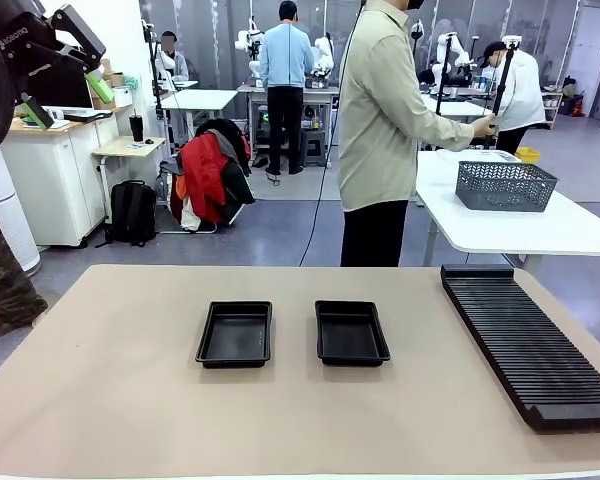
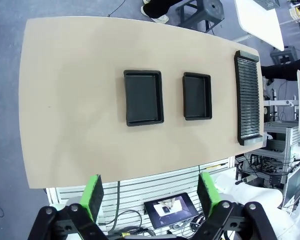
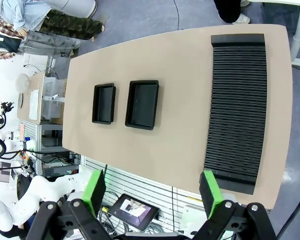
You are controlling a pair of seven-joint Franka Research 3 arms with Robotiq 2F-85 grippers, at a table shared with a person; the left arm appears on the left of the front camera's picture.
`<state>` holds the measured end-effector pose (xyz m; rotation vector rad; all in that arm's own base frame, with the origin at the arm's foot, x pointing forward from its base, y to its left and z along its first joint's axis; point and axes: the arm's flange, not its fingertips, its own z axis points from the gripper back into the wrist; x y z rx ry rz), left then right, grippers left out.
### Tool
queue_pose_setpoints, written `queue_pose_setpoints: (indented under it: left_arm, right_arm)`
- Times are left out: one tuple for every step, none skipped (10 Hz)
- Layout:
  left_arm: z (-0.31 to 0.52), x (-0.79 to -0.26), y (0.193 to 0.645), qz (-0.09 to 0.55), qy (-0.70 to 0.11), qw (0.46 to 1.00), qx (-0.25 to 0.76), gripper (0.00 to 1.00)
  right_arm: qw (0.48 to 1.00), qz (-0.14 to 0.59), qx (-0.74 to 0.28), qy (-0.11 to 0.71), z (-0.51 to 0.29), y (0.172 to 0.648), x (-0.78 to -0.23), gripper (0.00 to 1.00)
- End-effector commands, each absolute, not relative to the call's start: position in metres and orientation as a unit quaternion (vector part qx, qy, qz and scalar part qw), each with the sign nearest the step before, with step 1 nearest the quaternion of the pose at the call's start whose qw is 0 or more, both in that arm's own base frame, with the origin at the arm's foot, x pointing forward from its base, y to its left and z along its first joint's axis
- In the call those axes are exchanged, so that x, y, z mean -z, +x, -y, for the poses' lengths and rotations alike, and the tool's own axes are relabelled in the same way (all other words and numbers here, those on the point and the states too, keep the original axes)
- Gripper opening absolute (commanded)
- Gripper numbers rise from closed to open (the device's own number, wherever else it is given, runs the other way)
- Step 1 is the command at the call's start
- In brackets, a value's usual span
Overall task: Inspect and transfer BCBs to ESD trays.
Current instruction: Pick up the Blank PCB from the PCB Rack and place it in the left ESD tray.
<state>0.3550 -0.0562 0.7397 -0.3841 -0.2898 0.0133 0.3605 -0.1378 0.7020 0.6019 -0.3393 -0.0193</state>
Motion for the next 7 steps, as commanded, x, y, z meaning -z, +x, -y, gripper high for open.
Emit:
queue_pose_setpoints:
  left_arm:
    - [0.0527,-0.7424,0.3592,0.134,-0.179,0.975,0.011,1.00]
    - [0.0525,-0.7427,0.3599,0.134,-0.178,0.975,0.013,1.00]
    - [0.0515,-0.7427,0.3611,0.131,-0.177,0.975,0.014,1.00]
    - [0.0503,-0.7420,0.3625,0.129,-0.177,0.976,0.016,1.00]
    - [0.0494,-0.7415,0.3632,0.126,-0.177,0.976,0.016,1.00]
    - [0.0558,-0.7398,0.3612,0.137,-0.188,0.972,0.005,1.00]
    - [0.0558,-0.7398,0.3612,0.137,-0.188,0.972,0.005,1.00]
  right_arm:
    - [0.941,0.166,0.009,0.295,0.1377,0.3605,-0.7021,1.00]
    - [0.941,0.166,0.009,0.295,0.1377,0.3605,-0.7021,1.00]
    - [0.941,0.166,0.009,0.295,0.1377,0.3605,-0.7021,1.00]
    - [0.941,0.166,0.009,0.295,0.1377,0.3605,-0.7021,1.00]
    - [0.941,0.166,0.009,0.295,0.1377,0.3605,-0.7021,1.00]
    - [0.941,0.166,0.009,0.295,0.1377,0.3605,-0.7021,1.00]
    - [0.941,0.166,0.009,0.295,0.1377,0.3605,-0.7021,1.00]
